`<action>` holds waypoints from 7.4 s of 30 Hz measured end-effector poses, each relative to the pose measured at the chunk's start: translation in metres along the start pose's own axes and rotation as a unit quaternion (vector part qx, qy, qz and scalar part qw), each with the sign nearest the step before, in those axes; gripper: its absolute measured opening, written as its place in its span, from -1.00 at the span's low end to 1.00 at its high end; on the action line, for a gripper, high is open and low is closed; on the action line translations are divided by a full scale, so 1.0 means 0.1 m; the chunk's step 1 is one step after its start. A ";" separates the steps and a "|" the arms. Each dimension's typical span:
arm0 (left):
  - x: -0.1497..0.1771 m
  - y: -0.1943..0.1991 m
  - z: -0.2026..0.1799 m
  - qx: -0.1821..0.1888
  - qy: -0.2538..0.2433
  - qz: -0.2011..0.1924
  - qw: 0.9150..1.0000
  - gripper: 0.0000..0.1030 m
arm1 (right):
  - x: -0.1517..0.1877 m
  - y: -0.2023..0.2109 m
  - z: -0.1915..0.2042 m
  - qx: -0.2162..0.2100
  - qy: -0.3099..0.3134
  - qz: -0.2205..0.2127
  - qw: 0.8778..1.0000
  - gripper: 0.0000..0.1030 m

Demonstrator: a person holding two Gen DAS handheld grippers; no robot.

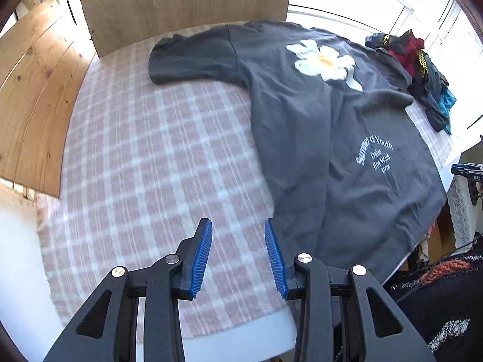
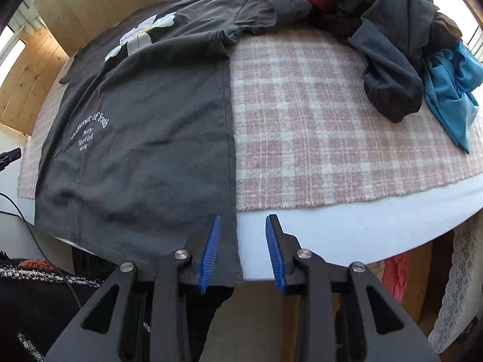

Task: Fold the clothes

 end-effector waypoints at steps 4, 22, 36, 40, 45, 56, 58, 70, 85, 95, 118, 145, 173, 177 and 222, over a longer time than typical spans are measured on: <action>0.66 -0.16 -0.18 0.040 0.057 0.010 0.997 -0.33 | 0.23 -0.11 0.01 -0.002 0.014 0.004 1.000 -0.40; 1.16 -0.65 -0.67 -0.001 0.045 0.020 0.999 -0.75 | 0.42 -0.22 0.26 0.004 0.072 -0.022 0.997 -0.39; 1.10 -0.42 -0.75 0.028 0.054 -0.021 0.998 -0.88 | 0.31 0.06 0.38 -0.055 0.086 -0.053 0.993 -0.85; 1.04 -0.06 -0.72 0.034 0.060 -0.051 0.996 -0.88 | 0.36 0.51 0.24 -0.090 0.070 -0.086 0.990 -0.85; 1.04 0.10 -0.67 0.017 0.057 -0.051 0.997 -0.88 | 0.47 0.59 0.28 -0.095 0.079 -0.078 0.989 -0.85; 1.13 0.12 -0.65 0.024 0.053 -0.039 0.998 -0.88 | 0.76 0.75 0.34 -0.107 0.087 -0.064 0.988 -0.85; 1.18 0.05 -0.58 0.022 0.061 -0.030 0.997 -0.88 | 0.77 0.72 0.31 -0.109 0.078 -0.059 0.989 -0.85; 1.26 0.15 -0.16 -0.006 0.087 0.030 0.996 -0.86 | 0.60 0.45 -0.07 -0.048 0.046 0.050 0.997 -0.81; -1.79 -0.23 0.99 -0.070 -0.011 -0.069 0.995 -0.80 | -2.26 -0.19 1.07 0.019 0.098 -0.087 0.991 -0.64; -2.34 -0.83 1.63 -0.064 0.031 -0.049 0.996 -0.66 | -3.19 0.12 1.76 -0.018 0.150 -0.119 0.981 -0.53; -3.38 -1.10 1.93 -0.041 -0.009 -0.071 0.997 -0.45 | -4.86 -0.86 3.79 -0.080 0.348 -0.138 0.924 -0.42; -3.38 -1.20 1.79 -0.007 -0.059 -0.054 0.997 -0.98 | -4.88 -1.02 3.81 -0.081 0.358 -0.140 0.919 -0.41; -2.20 -0.87 1.55 -0.004 0.008 -0.024 1.000 -0.93 | -4.95 -1.05 3.74 -0.047 0.320 -0.142 0.935 -0.04; -2.07 -0.64 1.59 0.009 0.040 -0.049 0.998 -0.92 | -4.95 -1.06 3.72 -0.047 0.315 -0.144 0.937 0.06; 1.18 0.20 0.14 -0.021 0.337 -0.121 0.934 -0.41 | -4.53 -0.52 6.61 -0.108 0.641 -0.079 0.755 0.09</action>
Point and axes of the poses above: each gripper's, at about its wrist camera, not at the fingertips, and y roughly against the way its jaws point, z to its left, x to its underside, the point moved 1 cm from there along -y, roughly the way its jaws point, and after that the axes turned 14 degrees about x, right-handed, at the moved point
